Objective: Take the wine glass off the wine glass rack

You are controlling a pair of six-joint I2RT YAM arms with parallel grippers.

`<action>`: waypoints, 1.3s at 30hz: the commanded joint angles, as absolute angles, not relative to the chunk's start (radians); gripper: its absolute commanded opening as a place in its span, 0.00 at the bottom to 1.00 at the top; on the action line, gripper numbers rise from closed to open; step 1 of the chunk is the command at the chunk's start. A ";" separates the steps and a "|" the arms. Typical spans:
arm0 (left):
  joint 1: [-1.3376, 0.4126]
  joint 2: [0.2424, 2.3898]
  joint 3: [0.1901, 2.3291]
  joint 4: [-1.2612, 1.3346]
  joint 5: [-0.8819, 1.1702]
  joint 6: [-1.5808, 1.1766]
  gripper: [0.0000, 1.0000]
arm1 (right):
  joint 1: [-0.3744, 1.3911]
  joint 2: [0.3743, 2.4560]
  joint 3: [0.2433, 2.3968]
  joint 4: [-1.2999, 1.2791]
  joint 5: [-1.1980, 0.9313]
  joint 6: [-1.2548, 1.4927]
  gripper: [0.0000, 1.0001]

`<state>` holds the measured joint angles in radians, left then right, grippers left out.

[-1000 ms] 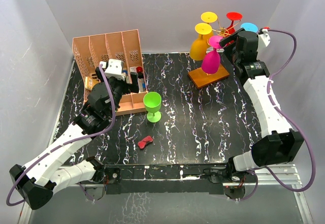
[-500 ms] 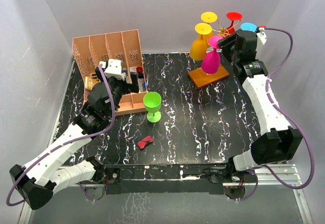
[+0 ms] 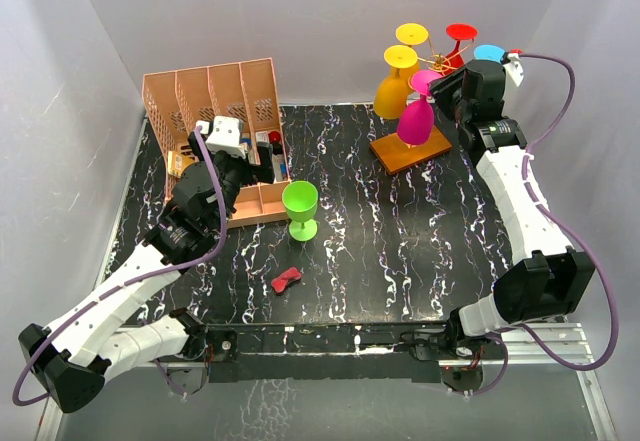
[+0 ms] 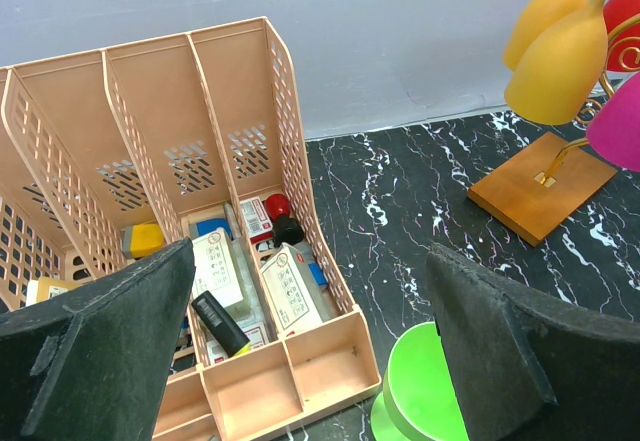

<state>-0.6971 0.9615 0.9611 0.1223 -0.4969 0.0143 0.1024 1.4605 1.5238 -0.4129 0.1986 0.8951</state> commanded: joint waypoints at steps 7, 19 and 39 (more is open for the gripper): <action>-0.693 0.951 0.976 0.135 -0.491 0.003 0.97 | 0.098 1.440 1.520 -0.356 0.199 0.886 0.23; -0.693 0.939 0.969 0.141 -0.494 -0.002 0.97 | 0.097 1.406 1.504 -0.296 0.155 0.951 0.12; -0.693 0.944 0.976 0.133 -0.498 -0.007 0.96 | 0.092 1.405 1.480 -0.143 -0.023 1.147 0.08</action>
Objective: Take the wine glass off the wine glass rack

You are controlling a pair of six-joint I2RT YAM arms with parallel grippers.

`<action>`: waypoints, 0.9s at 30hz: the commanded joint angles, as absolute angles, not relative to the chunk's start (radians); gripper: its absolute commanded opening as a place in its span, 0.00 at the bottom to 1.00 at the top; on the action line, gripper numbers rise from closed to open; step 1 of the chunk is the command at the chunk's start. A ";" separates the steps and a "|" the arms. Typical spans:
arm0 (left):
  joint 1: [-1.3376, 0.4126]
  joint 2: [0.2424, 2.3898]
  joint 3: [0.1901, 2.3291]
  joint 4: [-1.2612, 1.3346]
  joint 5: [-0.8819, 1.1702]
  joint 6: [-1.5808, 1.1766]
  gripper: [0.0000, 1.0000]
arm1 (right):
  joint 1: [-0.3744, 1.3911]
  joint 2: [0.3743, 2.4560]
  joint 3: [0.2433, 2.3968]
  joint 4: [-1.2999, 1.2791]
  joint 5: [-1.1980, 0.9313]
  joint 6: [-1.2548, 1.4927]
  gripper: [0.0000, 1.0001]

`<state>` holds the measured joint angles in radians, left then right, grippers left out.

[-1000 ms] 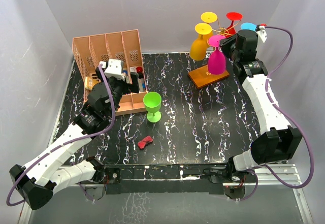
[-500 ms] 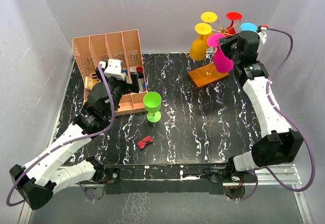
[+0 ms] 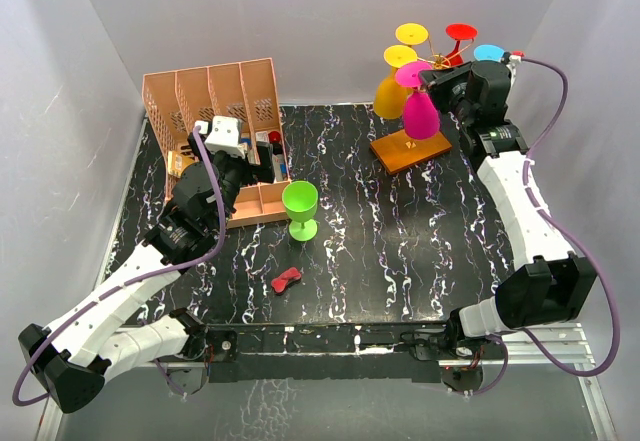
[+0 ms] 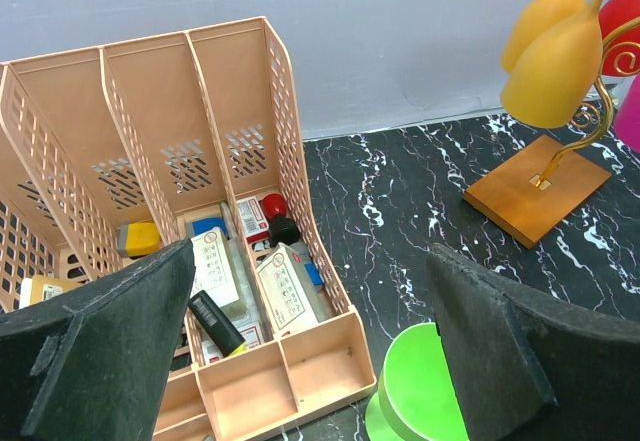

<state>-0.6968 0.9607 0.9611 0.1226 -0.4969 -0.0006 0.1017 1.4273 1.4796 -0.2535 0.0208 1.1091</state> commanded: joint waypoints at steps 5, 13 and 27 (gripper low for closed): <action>-0.693 0.941 0.974 0.135 -0.502 -0.006 0.96 | 0.090 1.436 1.496 -0.114 -0.049 1.185 0.08; -0.693 0.939 0.974 0.133 -0.501 -0.005 0.96 | 0.089 1.469 1.515 -0.086 0.002 1.195 0.08; -0.693 0.951 0.981 0.126 -0.494 -0.010 0.96 | 0.085 1.389 1.479 -0.182 0.262 1.271 0.08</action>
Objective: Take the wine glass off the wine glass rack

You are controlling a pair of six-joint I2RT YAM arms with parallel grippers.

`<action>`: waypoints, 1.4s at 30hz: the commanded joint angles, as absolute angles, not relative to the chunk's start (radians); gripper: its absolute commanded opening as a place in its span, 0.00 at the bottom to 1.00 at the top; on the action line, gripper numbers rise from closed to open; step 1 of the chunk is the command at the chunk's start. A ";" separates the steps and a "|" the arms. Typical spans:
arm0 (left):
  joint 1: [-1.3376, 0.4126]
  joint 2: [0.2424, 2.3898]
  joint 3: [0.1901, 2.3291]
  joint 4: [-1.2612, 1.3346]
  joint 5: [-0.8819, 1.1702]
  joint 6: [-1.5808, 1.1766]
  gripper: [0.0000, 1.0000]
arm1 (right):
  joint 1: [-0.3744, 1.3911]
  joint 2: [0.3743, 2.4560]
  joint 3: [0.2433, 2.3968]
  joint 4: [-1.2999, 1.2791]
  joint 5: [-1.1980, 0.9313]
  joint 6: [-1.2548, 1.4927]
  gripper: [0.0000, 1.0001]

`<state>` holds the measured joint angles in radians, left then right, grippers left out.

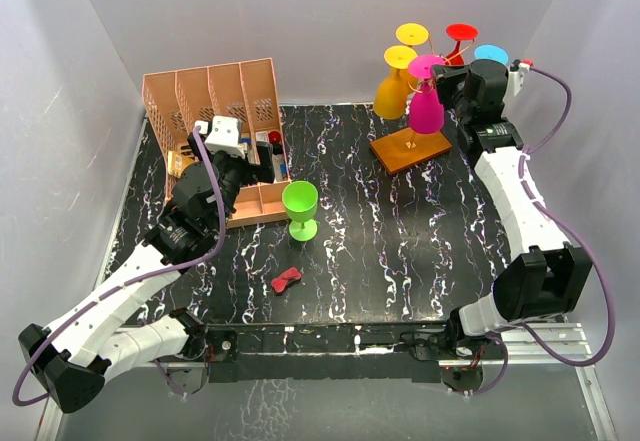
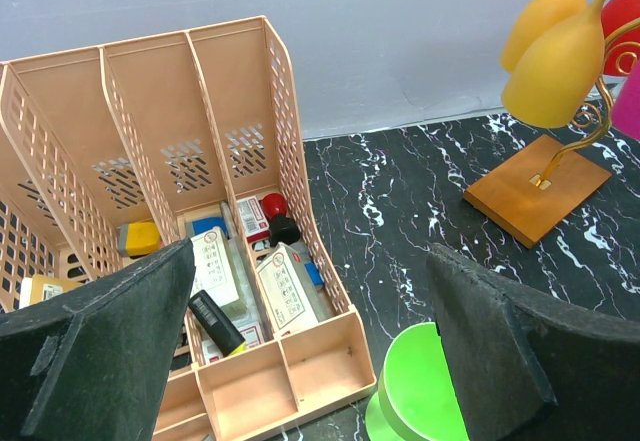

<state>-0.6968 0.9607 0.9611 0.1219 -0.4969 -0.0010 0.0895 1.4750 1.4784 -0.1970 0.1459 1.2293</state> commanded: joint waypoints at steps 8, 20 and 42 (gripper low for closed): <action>-0.693 0.966 0.985 0.120 -0.489 -0.017 0.97 | 0.083 1.264 1.347 -0.169 0.326 1.333 0.08; -0.693 0.976 0.990 0.112 -0.480 -0.031 0.97 | 0.078 0.973 1.056 -0.088 0.189 0.949 0.11; -0.706 0.917 0.927 0.065 -0.514 -0.196 0.97 | 0.078 0.401 0.625 -0.191 0.024 1.012 0.10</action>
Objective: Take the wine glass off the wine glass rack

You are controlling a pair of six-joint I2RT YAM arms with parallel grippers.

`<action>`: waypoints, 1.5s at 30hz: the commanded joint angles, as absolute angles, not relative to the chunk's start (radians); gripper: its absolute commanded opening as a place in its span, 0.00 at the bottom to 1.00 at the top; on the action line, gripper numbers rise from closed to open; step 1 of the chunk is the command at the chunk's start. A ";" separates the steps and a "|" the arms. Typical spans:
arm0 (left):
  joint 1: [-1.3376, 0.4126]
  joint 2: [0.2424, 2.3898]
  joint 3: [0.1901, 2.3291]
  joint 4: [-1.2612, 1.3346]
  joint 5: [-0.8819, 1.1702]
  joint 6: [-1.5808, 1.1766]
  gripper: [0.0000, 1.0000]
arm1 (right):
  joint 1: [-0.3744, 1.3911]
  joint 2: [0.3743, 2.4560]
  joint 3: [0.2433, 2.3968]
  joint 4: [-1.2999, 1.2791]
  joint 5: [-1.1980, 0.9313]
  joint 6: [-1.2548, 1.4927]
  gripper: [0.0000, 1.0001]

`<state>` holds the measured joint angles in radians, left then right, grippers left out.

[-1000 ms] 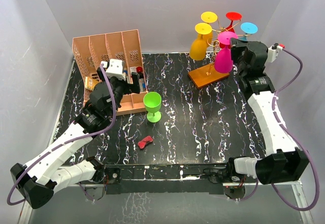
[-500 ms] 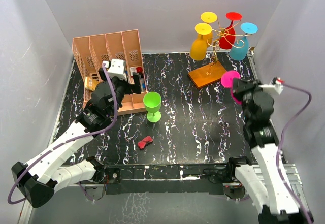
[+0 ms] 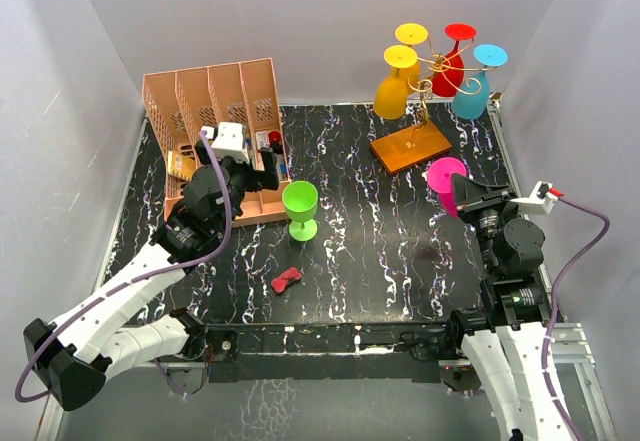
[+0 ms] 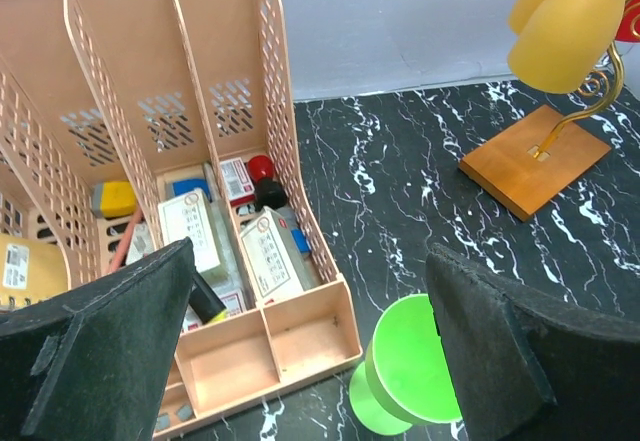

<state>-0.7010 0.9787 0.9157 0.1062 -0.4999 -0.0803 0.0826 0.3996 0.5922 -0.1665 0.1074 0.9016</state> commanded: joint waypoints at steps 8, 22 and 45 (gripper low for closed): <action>-0.706 0.887 1.056 -0.110 -0.125 -0.521 0.97 | 0.079 0.310 0.520 -0.170 -0.049 1.136 0.10; -0.706 0.995 0.960 0.432 0.409 -0.880 0.97 | 0.082 0.676 0.406 0.770 -0.557 1.873 0.09; -0.705 1.084 0.827 0.833 0.517 -1.116 0.97 | 0.085 0.805 0.482 1.429 -0.406 2.210 0.08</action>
<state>-0.7025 1.0836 0.8337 0.7204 0.4789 -1.0740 0.0830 0.8116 0.4259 1.3178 -0.4141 2.0773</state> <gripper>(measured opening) 0.970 0.101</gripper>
